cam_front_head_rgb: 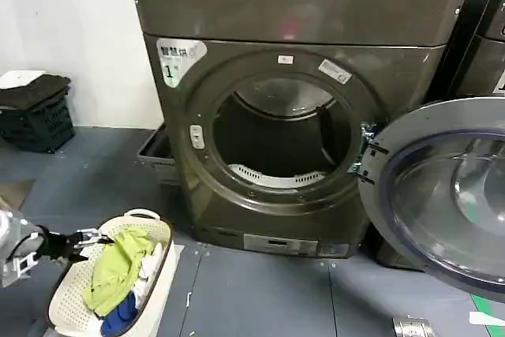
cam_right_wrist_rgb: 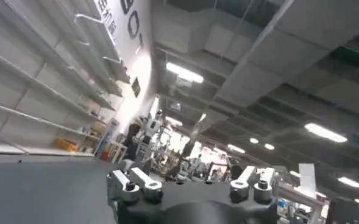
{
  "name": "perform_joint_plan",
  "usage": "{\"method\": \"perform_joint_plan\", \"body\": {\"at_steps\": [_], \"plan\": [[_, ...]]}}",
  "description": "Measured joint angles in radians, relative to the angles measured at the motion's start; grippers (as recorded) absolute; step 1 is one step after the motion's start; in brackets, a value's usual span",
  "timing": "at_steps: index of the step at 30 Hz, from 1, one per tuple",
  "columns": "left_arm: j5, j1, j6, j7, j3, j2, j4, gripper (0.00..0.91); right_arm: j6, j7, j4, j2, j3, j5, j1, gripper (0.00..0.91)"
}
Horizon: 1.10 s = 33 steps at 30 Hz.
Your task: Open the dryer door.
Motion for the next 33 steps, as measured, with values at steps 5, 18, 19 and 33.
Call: {"method": "perform_joint_plan", "body": {"at_steps": [5, 18, 19, 33], "plan": [[-0.002, -0.022, 0.0, 0.0, 0.024, -0.016, -0.001, 0.907, 0.0, -0.003, 0.0, 0.002, 0.0, 0.0, -0.001, 0.907], [0.024, -0.126, 0.0, 0.001, 0.118, -0.051, 0.032, 0.907, -0.001, -0.005, 0.002, 0.005, 0.007, -0.001, -0.001, 0.907], [0.025, -0.13, 0.0, 0.001, 0.121, -0.053, 0.035, 0.907, -0.001, -0.006, 0.003, 0.005, 0.007, -0.002, 0.0, 0.907], [0.041, -0.245, 0.001, -0.002, 0.223, -0.088, 0.07, 0.907, -0.001, -0.008, 0.002, 0.007, 0.005, -0.004, 0.001, 0.907]]}}
